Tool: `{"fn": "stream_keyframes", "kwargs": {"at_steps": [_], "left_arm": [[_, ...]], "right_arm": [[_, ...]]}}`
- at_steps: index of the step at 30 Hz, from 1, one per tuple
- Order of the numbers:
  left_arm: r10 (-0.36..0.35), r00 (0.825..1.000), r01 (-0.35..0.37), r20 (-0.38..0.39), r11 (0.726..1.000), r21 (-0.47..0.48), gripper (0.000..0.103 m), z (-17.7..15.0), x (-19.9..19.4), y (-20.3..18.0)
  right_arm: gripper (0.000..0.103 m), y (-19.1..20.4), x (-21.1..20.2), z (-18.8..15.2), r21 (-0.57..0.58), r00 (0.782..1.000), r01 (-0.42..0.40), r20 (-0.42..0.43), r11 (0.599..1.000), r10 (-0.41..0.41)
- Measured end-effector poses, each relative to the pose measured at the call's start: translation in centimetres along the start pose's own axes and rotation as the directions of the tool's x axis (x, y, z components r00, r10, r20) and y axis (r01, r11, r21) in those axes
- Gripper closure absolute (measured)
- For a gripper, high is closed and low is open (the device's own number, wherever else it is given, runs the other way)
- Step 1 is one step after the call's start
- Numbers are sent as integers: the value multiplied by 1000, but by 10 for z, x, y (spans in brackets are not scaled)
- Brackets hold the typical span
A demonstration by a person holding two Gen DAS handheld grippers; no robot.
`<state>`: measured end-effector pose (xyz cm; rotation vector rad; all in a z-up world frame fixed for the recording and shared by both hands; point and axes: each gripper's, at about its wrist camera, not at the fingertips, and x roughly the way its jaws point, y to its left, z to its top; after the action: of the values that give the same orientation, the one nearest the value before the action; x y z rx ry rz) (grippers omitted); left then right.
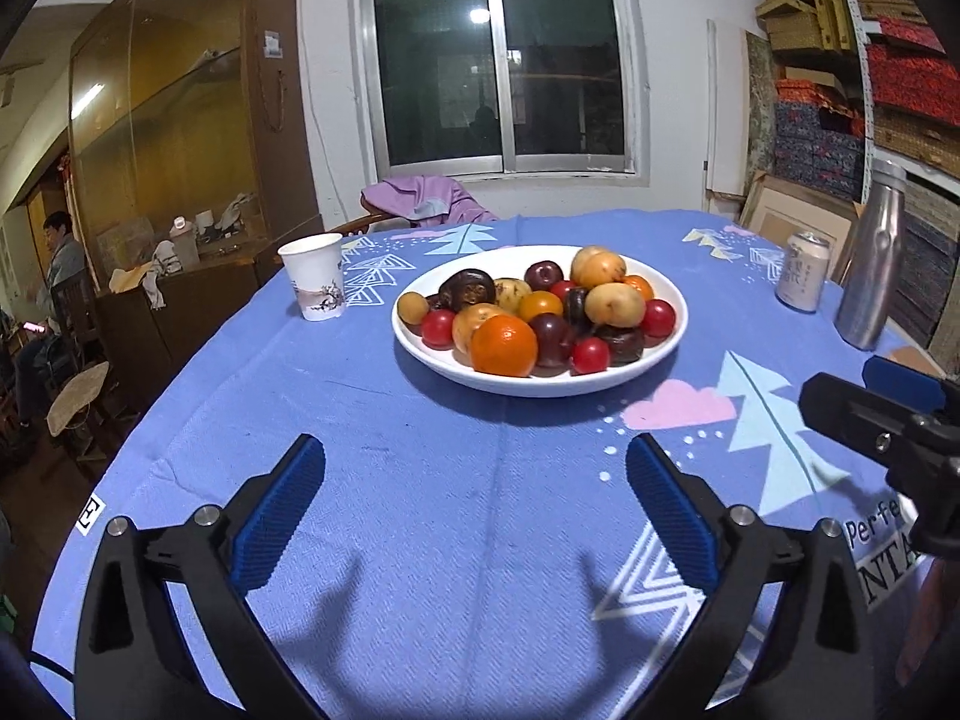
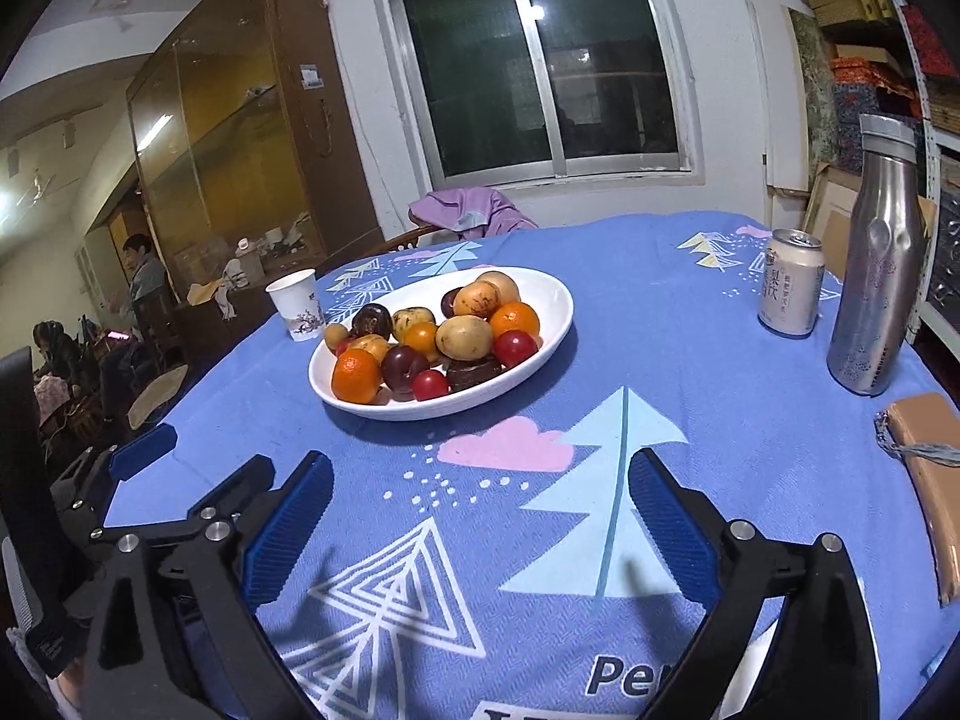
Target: Organize fruits
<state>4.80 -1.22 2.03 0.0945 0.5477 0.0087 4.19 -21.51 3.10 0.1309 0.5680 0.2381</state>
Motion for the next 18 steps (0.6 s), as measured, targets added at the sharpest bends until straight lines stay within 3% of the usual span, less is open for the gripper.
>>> {"fn": "stream_keyframes", "kwargs": {"at_steps": [6,10,15,18], "left_arm": [[20,1000,-19,-12,999,36,4,12,6,-9],[-22,999,23,-33,999,39,4,30,18,-5],[-4,999,6,-46,999,35,4,44,28,2],[73,995,-75,-67,997,-29,4,40,37,13]], "right_arm": [[3,-1,7,2,-9,998,54,-41,998,-55],[3,9,9,4,-97,990,135,-18,986,-137],[3,20,26,21,-163,990,121,-57,979,-132],[3,30,45,29,-199,983,137,-90,970,-157]]}}
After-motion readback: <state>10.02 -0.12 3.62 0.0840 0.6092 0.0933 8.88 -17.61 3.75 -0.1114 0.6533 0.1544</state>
